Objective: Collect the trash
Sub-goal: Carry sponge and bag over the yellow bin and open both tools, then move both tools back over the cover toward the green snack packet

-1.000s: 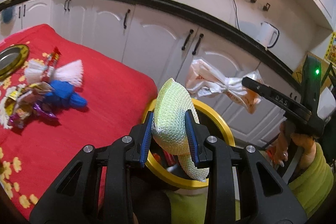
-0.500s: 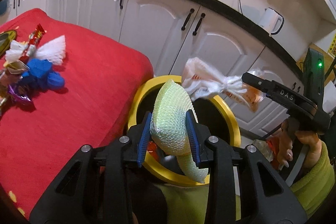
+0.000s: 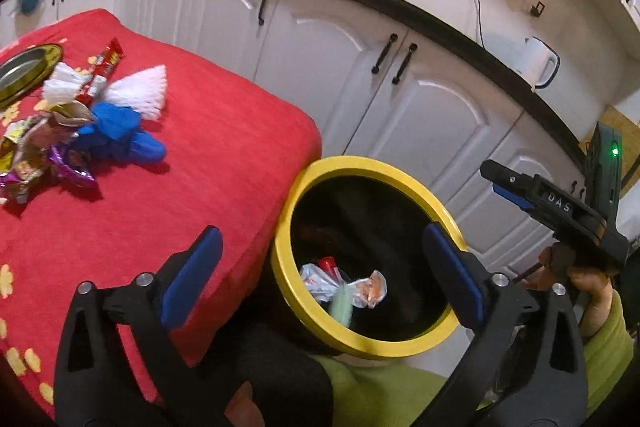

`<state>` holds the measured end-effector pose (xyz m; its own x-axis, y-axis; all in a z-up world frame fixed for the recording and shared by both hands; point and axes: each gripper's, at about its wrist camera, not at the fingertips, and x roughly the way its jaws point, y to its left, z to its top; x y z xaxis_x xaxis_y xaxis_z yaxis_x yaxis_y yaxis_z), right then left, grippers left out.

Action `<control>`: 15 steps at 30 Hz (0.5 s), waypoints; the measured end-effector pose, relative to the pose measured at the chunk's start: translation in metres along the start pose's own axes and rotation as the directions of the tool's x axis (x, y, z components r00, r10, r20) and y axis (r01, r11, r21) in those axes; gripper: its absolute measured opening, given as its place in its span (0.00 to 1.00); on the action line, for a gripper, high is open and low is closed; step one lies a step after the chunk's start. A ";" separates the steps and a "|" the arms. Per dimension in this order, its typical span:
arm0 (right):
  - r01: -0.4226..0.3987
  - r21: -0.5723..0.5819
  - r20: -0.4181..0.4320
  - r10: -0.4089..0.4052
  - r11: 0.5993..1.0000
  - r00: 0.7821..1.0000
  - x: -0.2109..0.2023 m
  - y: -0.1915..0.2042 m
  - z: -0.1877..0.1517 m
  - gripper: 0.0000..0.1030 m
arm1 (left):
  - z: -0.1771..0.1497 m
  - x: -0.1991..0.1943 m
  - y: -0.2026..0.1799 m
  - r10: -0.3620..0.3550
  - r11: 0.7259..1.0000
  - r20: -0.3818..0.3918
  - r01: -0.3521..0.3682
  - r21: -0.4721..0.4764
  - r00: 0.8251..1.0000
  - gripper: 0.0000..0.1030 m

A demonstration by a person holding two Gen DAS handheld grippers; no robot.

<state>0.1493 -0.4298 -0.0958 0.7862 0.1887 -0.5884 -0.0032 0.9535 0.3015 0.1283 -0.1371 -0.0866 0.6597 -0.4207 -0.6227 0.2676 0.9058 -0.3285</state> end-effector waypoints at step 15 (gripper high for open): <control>-0.042 -0.072 0.068 0.047 0.997 0.997 -0.021 0.033 0.004 0.62 | 0.012 -0.041 0.012 0.081 0.997 0.121 -0.078 -0.026 0.989 0.89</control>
<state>0.1352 -0.4031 -0.0705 0.8252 0.2171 -0.5215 -0.0807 0.9590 0.2716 0.1126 -0.1084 -0.0565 0.7591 -0.3372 -0.5569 0.1971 0.9343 -0.2970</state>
